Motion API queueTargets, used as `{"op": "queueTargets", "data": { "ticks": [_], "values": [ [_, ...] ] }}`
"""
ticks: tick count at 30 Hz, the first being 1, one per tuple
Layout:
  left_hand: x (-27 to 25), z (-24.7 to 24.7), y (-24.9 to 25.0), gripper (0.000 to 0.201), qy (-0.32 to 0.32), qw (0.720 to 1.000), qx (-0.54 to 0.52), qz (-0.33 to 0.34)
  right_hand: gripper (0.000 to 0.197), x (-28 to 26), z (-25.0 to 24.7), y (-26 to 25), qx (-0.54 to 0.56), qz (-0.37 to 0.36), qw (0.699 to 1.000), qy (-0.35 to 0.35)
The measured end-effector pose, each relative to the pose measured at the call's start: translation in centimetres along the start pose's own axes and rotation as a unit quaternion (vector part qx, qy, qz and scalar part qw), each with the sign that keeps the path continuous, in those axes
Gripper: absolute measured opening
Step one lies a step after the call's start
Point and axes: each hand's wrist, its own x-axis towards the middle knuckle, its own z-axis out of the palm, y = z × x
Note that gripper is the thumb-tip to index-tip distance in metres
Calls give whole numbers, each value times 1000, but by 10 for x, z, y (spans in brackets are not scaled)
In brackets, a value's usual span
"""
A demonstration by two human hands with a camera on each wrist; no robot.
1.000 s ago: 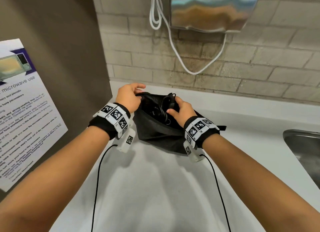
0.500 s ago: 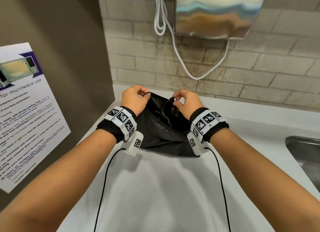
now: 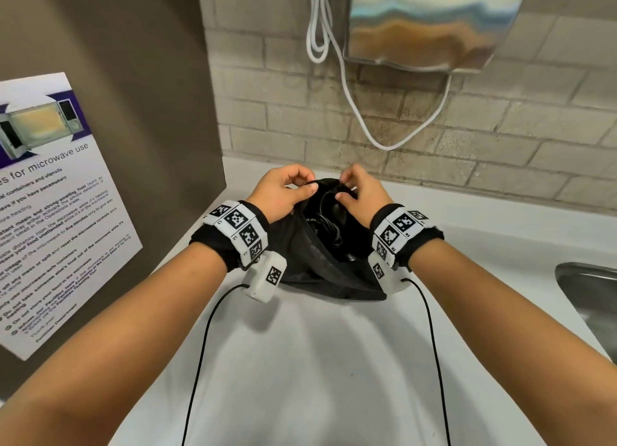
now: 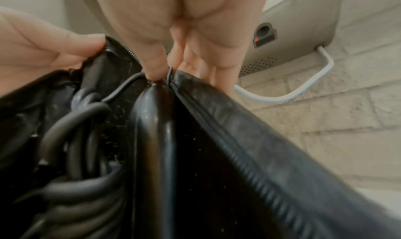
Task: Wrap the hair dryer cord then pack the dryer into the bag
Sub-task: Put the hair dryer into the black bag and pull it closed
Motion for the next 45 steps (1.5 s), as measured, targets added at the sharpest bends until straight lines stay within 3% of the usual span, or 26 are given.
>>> {"op": "queueTargets", "data": {
  "ticks": [2, 8, 10, 13, 15, 18, 20, 25, 28, 31, 37, 40, 42, 45],
  "values": [
    [0, -3, 0, 21, 3, 1000, -6, -7, 37, 1, -5, -4, -22, -15, 1000, -17],
    [-3, -17, -10, 47, -146, 987, 18, -64, 15, 10, -13, -9, -62, -25, 998, -12],
    [-5, -20, -13, 47, -159, 984, 32, -68, 13, 11, -14, -11, -67, -22, 997, -7],
    [-5, -20, -15, 29, -103, 990, 82, -49, 14, 11, -16, -14, -110, -22, 994, -5],
    [-4, -18, -18, 21, -51, 994, 92, -30, 18, 8, -14, -18, -156, -63, 986, -8],
    [-6, -16, -20, 20, -16, 997, 66, -28, 42, -3, -5, -28, -163, -108, 979, -62],
    [-9, -13, -23, 20, -3, 998, 59, -33, 47, -10, 3, -33, -138, -122, 979, -93],
    [-14, -6, -32, 17, 79, 994, 35, -64, 49, -15, 25, -43, -134, -71, 982, -110],
    [-18, -5, -32, 21, 96, 993, -11, -60, 39, -19, 27, -47, -255, -63, 963, -54],
    [-19, -7, -31, 20, 104, 992, -39, -65, 38, -21, 29, -50, -292, -64, 954, -35],
    [-21, -6, -32, 17, 92, 988, -104, -70, 55, -25, 41, -43, -165, -49, 984, -49],
    [-24, -6, -30, 11, 51, 974, -195, -100, 46, -23, 41, -41, -149, -48, 987, -45],
    [-24, -5, -31, 25, 30, 962, -239, -125, 38, -21, 41, -39, -132, -42, 990, -37],
    [-26, -5, -37, 37, 0, 975, -197, -99, 31, -21, 45, -38, -106, -47, 993, -20]
  ]
}}
